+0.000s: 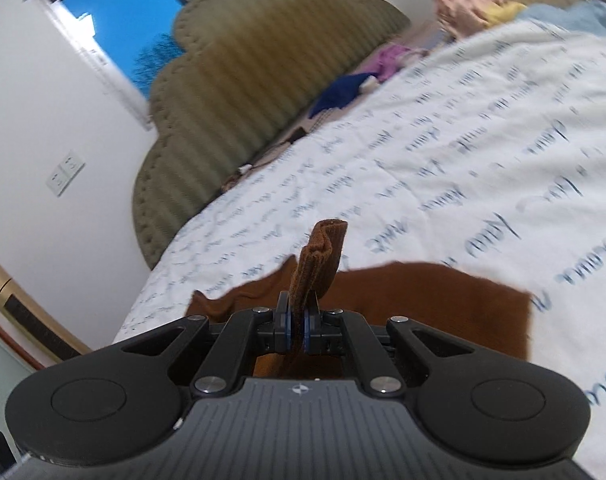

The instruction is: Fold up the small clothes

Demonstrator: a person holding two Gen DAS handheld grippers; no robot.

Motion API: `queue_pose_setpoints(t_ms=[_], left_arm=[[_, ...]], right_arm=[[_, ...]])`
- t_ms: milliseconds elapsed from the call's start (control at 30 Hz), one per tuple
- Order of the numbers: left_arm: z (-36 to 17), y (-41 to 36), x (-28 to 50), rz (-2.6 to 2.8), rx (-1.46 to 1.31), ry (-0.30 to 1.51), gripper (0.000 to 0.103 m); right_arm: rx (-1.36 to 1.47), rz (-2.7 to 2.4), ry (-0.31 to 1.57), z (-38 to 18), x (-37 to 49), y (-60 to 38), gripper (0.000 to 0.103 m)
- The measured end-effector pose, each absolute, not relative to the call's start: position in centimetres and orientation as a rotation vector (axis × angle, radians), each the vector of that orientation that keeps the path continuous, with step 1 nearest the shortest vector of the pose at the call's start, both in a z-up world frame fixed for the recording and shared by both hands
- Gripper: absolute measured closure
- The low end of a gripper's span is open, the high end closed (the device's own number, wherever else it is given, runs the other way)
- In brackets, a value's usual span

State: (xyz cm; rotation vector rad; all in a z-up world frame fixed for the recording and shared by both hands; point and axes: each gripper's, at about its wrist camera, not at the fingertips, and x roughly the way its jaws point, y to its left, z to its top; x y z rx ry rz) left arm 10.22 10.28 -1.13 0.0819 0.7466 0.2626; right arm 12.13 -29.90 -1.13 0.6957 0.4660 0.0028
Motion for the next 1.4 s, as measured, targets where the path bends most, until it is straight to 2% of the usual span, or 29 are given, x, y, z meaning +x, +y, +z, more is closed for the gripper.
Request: queue_pose_setpoints(t_ms=[433, 967, 1133, 1167, 1400], left_arm=[[-1.0, 12.4, 7.6, 0.150, 0.169, 0.731, 0.000], [0.4, 15.2, 6.4, 0.203, 0.040, 0.692, 0.000], [0.8, 16.3, 8.3, 0.128, -0.104, 0.713, 0.000], [0.8, 16.6, 8.8, 0.107, -0.144, 0.722, 0.000], [-0.9, 19.4, 13.6, -0.052, -0.508, 0.804, 0.001]], right_arm=[[0.700, -0.069, 0.529, -3.6, 10.9, -30.4, 0.095], [0.641, -0.112, 0.548, -4.0, 9.6, -30.6, 0.094], [0.655, -0.112, 0.559, -4.2, 9.4, -30.8, 0.093], [0.654, -0.110, 0.561, -4.3, 9.4, -30.8, 0.090], [0.647, -0.101, 0.568, -4.3, 9.4, -30.6, 0.088]])
